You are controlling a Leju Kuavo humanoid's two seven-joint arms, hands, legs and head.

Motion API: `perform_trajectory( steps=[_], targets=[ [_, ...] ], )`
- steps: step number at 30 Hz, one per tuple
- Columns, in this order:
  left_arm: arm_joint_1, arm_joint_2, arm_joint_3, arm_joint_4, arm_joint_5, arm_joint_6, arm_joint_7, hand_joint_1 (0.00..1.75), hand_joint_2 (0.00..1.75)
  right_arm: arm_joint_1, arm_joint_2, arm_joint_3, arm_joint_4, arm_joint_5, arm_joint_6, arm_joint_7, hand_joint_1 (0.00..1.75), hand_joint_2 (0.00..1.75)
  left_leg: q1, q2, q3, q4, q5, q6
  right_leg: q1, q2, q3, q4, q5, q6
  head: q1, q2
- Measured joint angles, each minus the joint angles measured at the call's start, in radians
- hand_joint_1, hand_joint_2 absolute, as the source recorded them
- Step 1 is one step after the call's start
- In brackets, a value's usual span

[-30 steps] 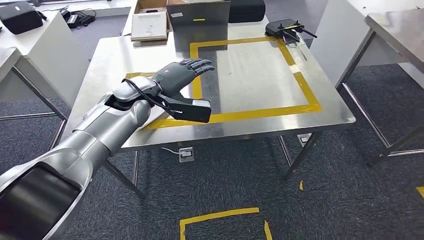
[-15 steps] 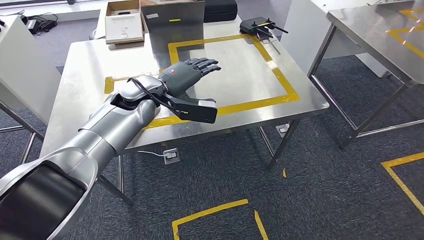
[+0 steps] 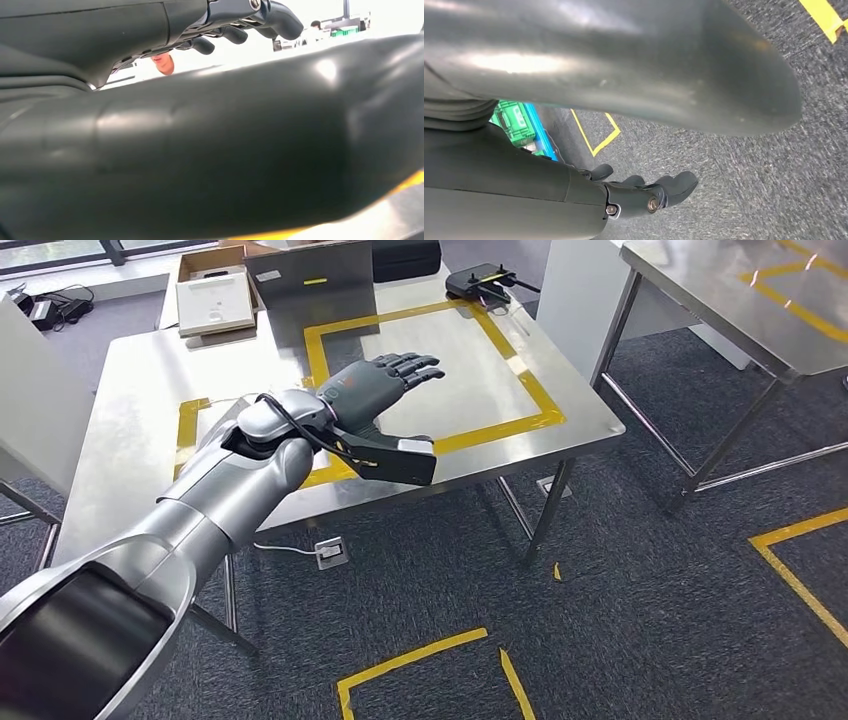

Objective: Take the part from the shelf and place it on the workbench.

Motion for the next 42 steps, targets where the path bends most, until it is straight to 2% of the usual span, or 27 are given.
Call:
perform_trajectory(
  steps=[1, 2, 3, 5, 7, 10, 11, 13, 15, 16, 17, 18, 21, 22, 24, 26, 28, 30, 31, 32, 33, 34, 35, 37, 38, 41, 42],
  targets=[
    [0.001, 0.002, 0.001, 0.002, 0.0, 0.0, -0.001, 0.0, 0.0, 0.0, 0.0, 0.0, 0.0, 0.0, 0.003, 0.0, 0.0, 0.0, 0.002, 0.0, -0.016, 0.046, -0.018, -0.002, 0.0, 0.0, -0.006, 0.0, 0.004, 0.0, 0.0, 0.0],
    [0.002, 0.005, 0.002, 0.003, 0.0, 0.0, -0.002, 0.0, 0.0, 0.0, 0.0, 0.0, 0.0, 0.001, 0.007, 0.0, 0.0, 0.0, 0.003, 0.0, -0.016, 0.06, -0.018, -0.002, 0.0, 0.001, -0.012, 0.0, 0.009, 0.001, 0.0, 0.0],
    [0.002, 0.007, 0.003, 0.003, 0.0, 0.0, -0.003, 0.0, 0.0, 0.001, -0.001, 0.0, 0.0, 0.002, 0.012, 0.0, 0.0, 0.0, 0.004, 0.0, 0.004, 0.034, -0.001, 0.0, 0.0, 0.002, -0.016, 0.0, 0.013, 0.002, 0.0, 0.0],
    [-0.001, 0.011, 0.004, 0.003, 0.0, 0.0, -0.004, 0.0, 0.0, 0.001, -0.001, 0.0, 0.0, 0.004, 0.018, 0.0, 0.0, 0.0, 0.004, -0.002, 0.083, -0.098, 0.048, 0.007, 0.0, 0.003, -0.022, 0.0, 0.022, 0.008, 0.0, 0.0],
    [-0.006, 0.013, 0.005, 0.003, 0.001, 0.0, -0.005, 0.0, 0.0, 0.0, -0.001, 0.0, 0.0, 0.006, 0.022, 0.0, 0.0, 0.0, 0.0, -0.005, 0.134, -0.197, 0.074, 0.016, 0.002, 0.004, -0.025, -0.001, 0.031, 0.02, 0.001, 0.0],
    [-0.011, 0.015, 0.005, 0.003, 0.001, 0.0, -0.005, 0.0, 0.0, 0.0, -0.003, 0.0, 0.0, 0.008, 0.027, 0.0, 0.0, 0.0, -0.005, -0.006, 0.136, -0.218, 0.09, 0.032, -0.001, 0.003, -0.027, -0.011, 0.048, 0.043, 0.001, 0.0],
    [-0.012, 0.016, 0.005, 0.003, 0.001, 0.0, -0.005, 0.0, 0.0, 0.0, -0.003, 0.0, 0.0, 0.008, 0.029, 0.0, 0.0, 0.0, -0.004, -0.006, 0.134, -0.222, 0.099, 0.039, -0.003, 0.002, -0.031, -0.008, 0.044, 0.049, 0.001, 0.0],
    [-0.014, 0.016, 0.005, 0.003, 0.001, 0.0, -0.004, 0.0, 0.0, 0.001, -0.004, 0.0, 0.0, 0.008, 0.03, 0.001, 0.0, 0.0, 0.0, -0.004, 0.127, -0.23, 0.118, 0.053, -0.004, 0.002, -0.057, 0.051, -0.006, 0.057, 0.003, 0.0],
    [-0.013, 0.018, 0.005, 0.003, 0.001, 0.0, -0.003, 0.0, 0.0, 0.001, -0.006, 0.0, 0.0, 0.008, 0.031, 0.002, 0.0, 0.0, -0.002, -0.002, 0.11, -0.23, 0.131, 0.059, -0.002, 0.002, -0.106, 0.182, -0.087, 0.061, 0.004, 0.0],
    [-0.012, 0.019, 0.005, 0.004, 0.001, 0.0, -0.002, 0.0, 0.0, 0.001, -0.007, 0.0, 0.0, 0.008, 0.032, 0.002, 0.0, 0.0, -0.003, -0.002, 0.101, -0.228, 0.136, 0.059, 0.0, 0.002, -0.123, 0.237, -0.112, 0.063, 0.004, 0.0],
    [-0.01, 0.02, 0.005, 0.005, 0.001, 0.0, -0.001, 0.0, 0.0, 0.001, -0.008, 0.0, 0.0, 0.008, 0.033, 0.001, 0.0, 0.0, -0.003, -0.002, 0.092, -0.226, 0.141, 0.059, 0.001, 0.002, -0.126, 0.263, -0.121, 0.062, 0.004, 0.0],
    [-0.01, 0.021, 0.005, 0.005, 0.001, 0.0, 0.0, 0.0, 0.0, 0.001, -0.008, 0.0, 0.0, 0.008, 0.034, 0.001, 0.0, 0.0, -0.004, -0.002, 0.085, -0.223, 0.144, 0.058, 0.003, 0.002, -0.106, 0.247, -0.112, 0.061, 0.004, 0.0],
    [-0.013, 0.028, 0.006, 0.006, 0.001, -0.001, 0.005, 0.0, 0.0, 0.0, -0.007, 0.0, 0.0, 0.006, 0.035, 0.001, 0.0, 0.0, -0.005, -0.001, 0.07, -0.214, 0.151, 0.05, 0.007, 0.0, 0.018, 0.057, -0.057, 0.048, 0.004, 0.0],
    [-0.014, 0.03, 0.006, 0.006, 0.002, -0.001, 0.007, 0.0, 0.0, 0.0, -0.007, 0.0, 0.0, 0.005, 0.035, 0.001, 0.0, 0.0, -0.007, 0.0, 0.067, -0.212, 0.154, 0.046, 0.01, 0.0, 0.042, 0.015, -0.049, 0.041, 0.004, 0.0],
    [-0.015, 0.038, 0.007, 0.005, 0.002, -0.003, 0.009, 0.0, 0.0, 0.001, -0.006, 0.0, 0.0, 0.006, 0.04, 0.0, 0.0, 0.0, -0.01, 0.0, 0.065, -0.214, 0.161, 0.034, 0.016, 0.001, 0.047, -0.001, -0.043, 0.027, 0.004, 0.0],
    [-0.015, 0.047, 0.007, 0.005, 0.003, -0.003, 0.009, 0.0, 0.0, 0.001, -0.004, 0.0, 0.0, 0.009, 0.047, 0.0, 0.0, 0.0, -0.01, -0.001, 0.062, -0.214, 0.161, 0.022, 0.011, 0.001, 0.044, -0.006, -0.033, 0.012, 0.003, 0.0],
    [-0.016, 0.059, 0.009, 0.005, 0.003, -0.003, 0.009, 0.0, 0.0, 0.001, -0.002, 0.001, 0.0, 0.011, 0.052, 0.0, 0.0, 0.0, -0.008, -0.004, 0.04, -0.165, 0.12, 0.011, 0.005, -0.001, 0.039, -0.013, -0.021, -0.002, 0.001, 0.0],
    [-0.013, 0.069, 0.01, 0.005, 0.003, -0.004, 0.009, 0.0, 0.0, 0.001, -0.002, 0.001, 0.0, 0.013, 0.057, 0.0, 0.0, 0.0, -0.002, -0.005, -0.007, -0.041, 0.044, 0.0, 0.004, -0.001, 0.027, -0.013, -0.011, -0.008, -0.001, 0.0],
    [-0.011, 0.072, 0.01, 0.005, 0.003, -0.006, 0.01, 0.0, 0.0, 0.001, -0.002, 0.001, 0.0, 0.014, 0.06, 0.0, 0.0, 0.0, 0.0, -0.005, -0.028, 0.019, 0.015, -0.004, 0.004, -0.001, 0.02, -0.013, -0.007, -0.007, -0.002, 0.0],
    [-0.008, 0.075, 0.011, 0.005, 0.003, -0.008, 0.01, 0.0, 0.0, 0.001, -0.002, 0.001, 0.0, 0.016, 0.065, 0.0, 0.0, 0.0, 0.003, -0.005, -0.036, 0.054, 0.002, -0.006, 0.004, -0.001, 0.013, -0.013, -0.002, -0.007, -0.002, 0.0],
    [-0.005, 0.077, 0.011, 0.006, 0.003, -0.009, 0.01, 0.0, 0.0, 0.001, -0.002, 0.002, 0.0, 0.018, 0.068, 0.0, 0.0, 0.0, 0.004, -0.005, -0.025, 0.051, 0.008, -0.007, 0.004, -0.001, 0.007, -0.012, 0.003, -0.005, -0.002, 0.0],
    [-0.004, 0.078, 0.011, 0.005, 0.003, -0.01, 0.01, 0.0, 0.0, 0.001, -0.002, 0.002, 0.0, 0.019, 0.072, 0.0, 0.0, 0.0, 0.005, -0.005, 0.006, 0.006, 0.03, -0.006, 0.003, -0.001, 0.002, -0.011, 0.008, -0.003, -0.002, 0.0],
    [-0.004, 0.079, 0.011, 0.005, 0.003, -0.01, 0.01, 0.0, 0.0, 0.0, -0.002, 0.003, 0.0, 0.02, 0.074, 0.0, 0.0, 0.0, 0.006, -0.005, 0.052, -0.067, 0.056, -0.002, 0.003, 0.0, -0.002, -0.011, 0.012, 0.0, -0.002, 0.0],
    [-0.005, 0.079, 0.012, 0.002, 0.003, -0.01, 0.011, 0.0, 0.0, 0.0, -0.002, 0.005, 0.0, 0.02, 0.076, 0.0, 0.0, 0.0, 0.002, -0.007, 0.124, -0.191, 0.087, 0.006, 0.005, 0.001, -0.007, -0.011, 0.021, 0.011, -0.001, 0.0],
    [-0.005, 0.079, 0.013, 0.001, 0.003, -0.01, 0.012, 0.0, 0.0, -0.001, -0.002, 0.006, 0.0, 0.02, 0.076, 0.0, 0.0, 0.0, 0.0, -0.009, 0.139, -0.22, 0.092, 0.011, 0.005, 0.001, -0.009, -0.012, 0.025, 0.017, -0.001, 0.0],
    [-0.004, 0.078, 0.014, 0.0, 0.003, -0.01, 0.012, 0.0, 0.0, -0.003, -0.003, 0.007, 0.0, 0.019, 0.076, 0.0, 0.0, 0.0, -0.004, -0.009, 0.134, -0.229, 0.107, 0.03, 0.001, 0.0, -0.013, -0.019, 0.039, 0.039, -0.001, 0.0],
    [-0.004, 0.078, 0.015, 0.0, 0.003, -0.01, 0.013, 0.0, 0.0, -0.003, -0.003, 0.007, 0.0, 0.018, 0.072, 0.0, 0.0, 0.0, -0.003, -0.008, 0.131, -0.234, 0.116, 0.038, 0.0, 0.0, -0.018, -0.011, 0.031, 0.045, 0.0, 0.0]
  ],
)
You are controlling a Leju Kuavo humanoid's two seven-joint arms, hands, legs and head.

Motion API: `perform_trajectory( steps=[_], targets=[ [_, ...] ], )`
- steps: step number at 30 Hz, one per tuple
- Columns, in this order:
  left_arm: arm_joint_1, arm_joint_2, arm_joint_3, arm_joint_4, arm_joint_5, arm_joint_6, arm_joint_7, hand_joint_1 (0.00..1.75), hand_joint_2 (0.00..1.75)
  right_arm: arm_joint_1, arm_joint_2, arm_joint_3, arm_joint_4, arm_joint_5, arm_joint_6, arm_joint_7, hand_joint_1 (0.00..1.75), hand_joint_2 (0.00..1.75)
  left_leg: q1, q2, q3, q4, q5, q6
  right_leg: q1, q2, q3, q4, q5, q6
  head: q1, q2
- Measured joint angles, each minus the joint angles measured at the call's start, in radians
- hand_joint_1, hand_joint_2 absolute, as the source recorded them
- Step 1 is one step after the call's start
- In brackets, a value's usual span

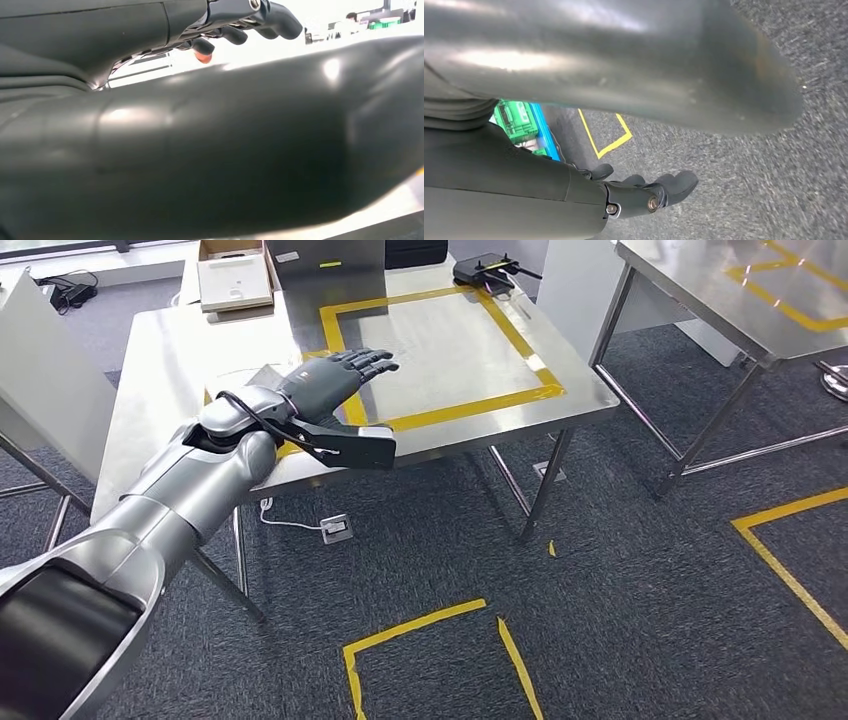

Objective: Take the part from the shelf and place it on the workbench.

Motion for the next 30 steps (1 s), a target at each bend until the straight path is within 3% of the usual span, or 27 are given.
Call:
perform_trajectory(
  steps=[2, 4, 5, 6, 7, 10, 11, 13, 15, 16, 18, 20, 21, 22, 23, 25, 26, 30],
  targets=[
    [0.0, -0.002, 0.002, 0.0, 0.0, 0.0, 0.003, 0.0, 0.0, 0.0, 0.0, 0.0, 0.0, -0.005, -0.008, 0.001, 0.0, 0.0, 0.004, 0.003, -0.009, -0.008, 0.017, 0.012, 0.0, 0.0, -0.031, 0.071, -0.056, 0.007, 0.002, 0.0],
    [0.003, -0.002, 0.004, 0.0, 0.0, -0.001, 0.009, 0.0, 0.0, 0.0, 0.001, 0.0, 0.0, -0.008, -0.011, 0.001, 0.0, 0.0, 0.002, 0.003, -0.026, -0.007, 0.028, 0.017, 0.003, 0.0, -0.082, 0.204, -0.131, 0.011, 0.003, 0.0],
    [0.007, -0.002, 0.004, 0.0, 0.0, -0.001, 0.011, 0.0, 0.0, 0.001, 0.001, 0.0, 0.0, -0.009, -0.011, 0.001, 0.0, 0.0, 0.001, 0.004, -0.035, -0.004, 0.032, 0.018, 0.004, 0.0, -0.097, 0.251, -0.151, 0.011, 0.003, 0.0],
    [0.01, -0.001, 0.004, 0.0, 0.0, -0.001, 0.013, 0.0, 0.0, 0.002, 0.002, 0.0, 0.0, -0.01, -0.009, 0.001, 0.0, 0.0, 0.0, 0.004, -0.043, -0.001, 0.036, 0.017, 0.005, 0.0, -0.094, 0.265, -0.153, 0.01, 0.003, 0.0],
    [0.013, 0.0, 0.005, 0.0, 0.0, -0.001, 0.014, 0.0, 0.0, 0.003, 0.003, 0.0, 0.0, -0.01, -0.008, 0.001, 0.0, 0.0, -0.001, 0.004, -0.05, 0.003, 0.039, 0.016, 0.005, 0.0, -0.069, 0.237, -0.138, 0.008, 0.003, 0.0],
    [0.015, 0.003, 0.006, -0.001, 0.0, -0.001, 0.015, 0.0, 0.0, 0.002, 0.005, 0.0, 0.0, -0.009, -0.006, 0.001, 0.0, 0.0, -0.003, 0.004, -0.064, 0.013, 0.045, 0.008, 0.01, -0.002, 0.05, 0.049, -0.082, -0.005, 0.003, 0.0],
    [0.015, 0.005, 0.006, -0.001, 0.0, -0.001, 0.015, 0.0, 0.0, 0.002, 0.005, 0.0, 0.0, -0.009, -0.006, 0.001, 0.0, 0.0, -0.004, 0.005, -0.066, 0.015, 0.048, 0.003, 0.013, -0.002, 0.068, 0.015, -0.076, -0.011, 0.003, 0.0],
    [0.015, 0.007, 0.007, -0.002, 0.0, -0.001, 0.015, 0.0, 0.0, 0.002, 0.006, 0.0, 0.0, -0.008, -0.004, 0.0, 0.0, 0.0, -0.005, 0.005, -0.068, 0.012, 0.055, -0.009, 0.018, -0.001, 0.068, 0.004, -0.07, -0.022, 0.002, 0.0],
    [0.015, 0.009, 0.007, -0.002, 0.0, -0.001, 0.016, 0.0, 0.0, 0.002, 0.007, 0.0, 0.0, -0.005, -0.003, 0.0, 0.0, 0.0, -0.005, 0.004, -0.073, 0.014, 0.053, -0.019, 0.014, -0.001, 0.065, -0.001, -0.06, -0.035, 0.002, 0.0],
    [0.014, 0.01, 0.008, -0.003, 0.0, -0.001, 0.016, 0.0, 0.0, 0.002, 0.007, 0.0, 0.0, -0.003, -0.002, 0.0, 0.0, 0.0, -0.004, 0.003, -0.082, 0.033, 0.037, -0.025, 0.011, -0.002, 0.063, -0.005, -0.054, -0.042, 0.001, 0.0],
    [0.015, 0.013, 0.008, -0.003, 0.0, -0.001, 0.018, 0.0, 0.0, 0.002, 0.009, 0.0, 0.0, -0.001, 0.0, 0.0, 0.0, 0.0, 0.0, 0.002, -0.121, 0.131, -0.03, -0.037, 0.008, -0.004, 0.055, -0.008, -0.045, -0.051, -0.002, 0.0],
    [0.019, 0.016, 0.01, -0.003, 0.0, -0.002, 0.025, 0.0, 0.0, 0.002, 0.011, 0.001, 0.0, -0.001, 0.004, 0.0, 0.0, 0.0, 0.005, 0.002, -0.166, 0.256, -0.093, -0.045, 0.008, -0.004, 0.044, -0.007, -0.036, -0.053, -0.002, 0.0],
    [0.023, 0.017, 0.011, -0.003, 0.0, -0.002, 0.03, 0.0, 0.0, 0.002, 0.013, 0.001, 0.0, -0.001, 0.006, 0.0, 0.0, 0.0, 0.007, 0.002, -0.172, 0.285, -0.102, -0.047, 0.008, -0.004, 0.038, -0.006, -0.032, -0.052, -0.002, 0.0],
    [0.026, 0.02, 0.013, -0.003, -0.001, -0.002, 0.033, 0.0, 0.0, 0.002, 0.015, 0.002, 0.0, 0.0, 0.008, 0.0, 0.0, 0.0, 0.008, 0.002, -0.157, 0.274, -0.092, -0.047, 0.007, -0.004, 0.032, -0.005, -0.028, -0.051, -0.003, 0.0],
    [0.027, 0.024, 0.015, -0.003, -0.002, -0.002, 0.035, 0.0, 0.0, 0.002, 0.018, 0.003, 0.0, 0.001, 0.01, 0.0, 0.0, 0.0, 0.009, 0.002, -0.123, 0.224, -0.068, -0.046, 0.007, -0.003, 0.027, -0.004, -0.024, -0.049, -0.003, 0.0],
    [0.028, 0.032, 0.019, -0.006, -0.003, -0.002, 0.037, 0.0, 0.0, 0.002, 0.023, 0.009, 0.0, 0.004, 0.013, 0.0, 0.0, 0.0, 0.008, 0.001, -0.04, 0.084, -0.026, -0.04, 0.007, 0.0, 0.02, -0.001, -0.018, -0.042, -0.002, 0.0],
    [0.028, 0.036, 0.021, -0.008, -0.005, -0.002, 0.037, 0.0, 0.0, 0.002, 0.026, 0.012, 0.0, 0.006, 0.014, 0.0, 0.0, 0.0, 0.006, 0.0, -0.013, 0.036, -0.015, -0.036, 0.008, 0.0, 0.017, 0.0, -0.014, -0.036, -0.002, 0.0],
    [0.031, 0.05, 0.028, -0.01, -0.012, -0.001, 0.045, 0.0, 0.0, 0.002, 0.032, 0.02, -0.002, 0.014, 0.018, 0.0, 0.0, 0.0, 0.001, -0.003, -0.006, 0.003, 0.0, -0.014, 0.005, 0.001, 0.011, -0.006, 0.001, -0.009, -0.002, 0.0]
  ],
)
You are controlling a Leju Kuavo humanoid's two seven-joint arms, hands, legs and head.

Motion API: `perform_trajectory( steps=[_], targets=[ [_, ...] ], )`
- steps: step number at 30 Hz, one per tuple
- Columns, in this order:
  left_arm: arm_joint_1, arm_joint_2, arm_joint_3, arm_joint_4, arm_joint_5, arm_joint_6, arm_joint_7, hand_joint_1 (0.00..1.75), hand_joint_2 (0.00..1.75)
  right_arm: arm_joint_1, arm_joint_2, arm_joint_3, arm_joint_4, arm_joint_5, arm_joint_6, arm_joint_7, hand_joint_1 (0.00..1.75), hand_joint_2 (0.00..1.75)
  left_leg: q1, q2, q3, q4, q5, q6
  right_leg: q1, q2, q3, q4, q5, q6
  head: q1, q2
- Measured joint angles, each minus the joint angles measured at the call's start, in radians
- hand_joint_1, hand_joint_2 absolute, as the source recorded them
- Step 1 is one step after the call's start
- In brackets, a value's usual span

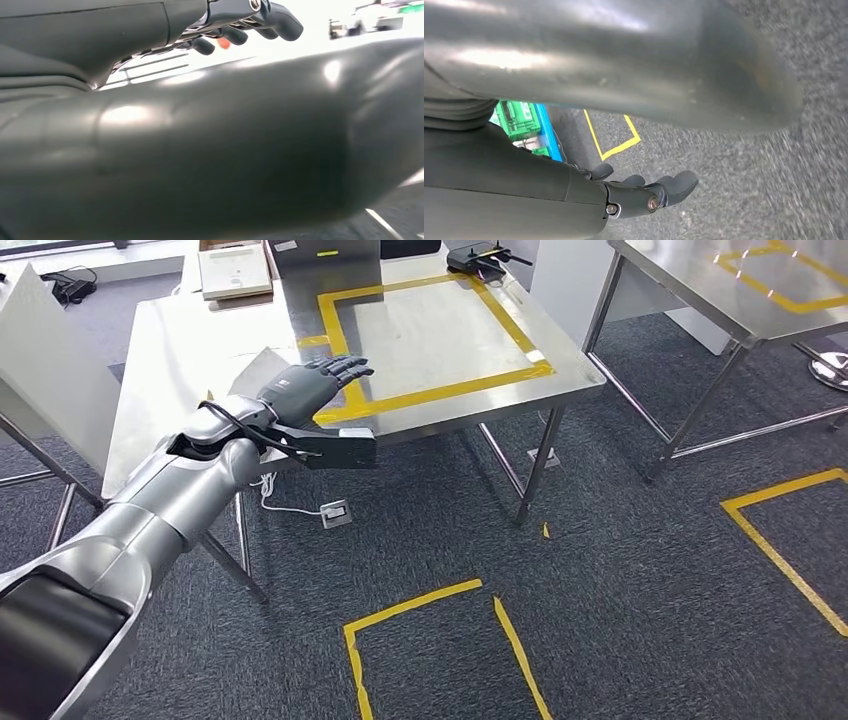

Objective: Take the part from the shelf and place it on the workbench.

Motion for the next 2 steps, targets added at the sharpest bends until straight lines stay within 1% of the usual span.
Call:
perform_trajectory(
  steps=[1, 2],
  targets=[
    [0.0, 0.003, 0.003, -0.001, -0.002, 0.001, 0.001, 0.0, 0.0, 0.0, 0.002, 0.002, 0.0, 0.001, 0.001, 0.0, 0.0, 0.0, 0.001, 0.001, -0.002, -0.005, 0.008, 0.008, -0.001, 0.0, -0.005, 0.009, -0.009, 0.005, 0.0, 0.0],
    [0.0, 0.003, 0.005, -0.002, -0.003, 0.001, 0.002, 0.0, 0.0, 0.0, 0.002, 0.002, 0.0, 0.002, 0.002, 0.0, 0.0, 0.0, 0.003, 0.001, -0.003, -0.009, 0.013, 0.012, -0.002, 0.0, -0.007, 0.012, -0.013, 0.008, 0.0, 0.0]
  ],
)
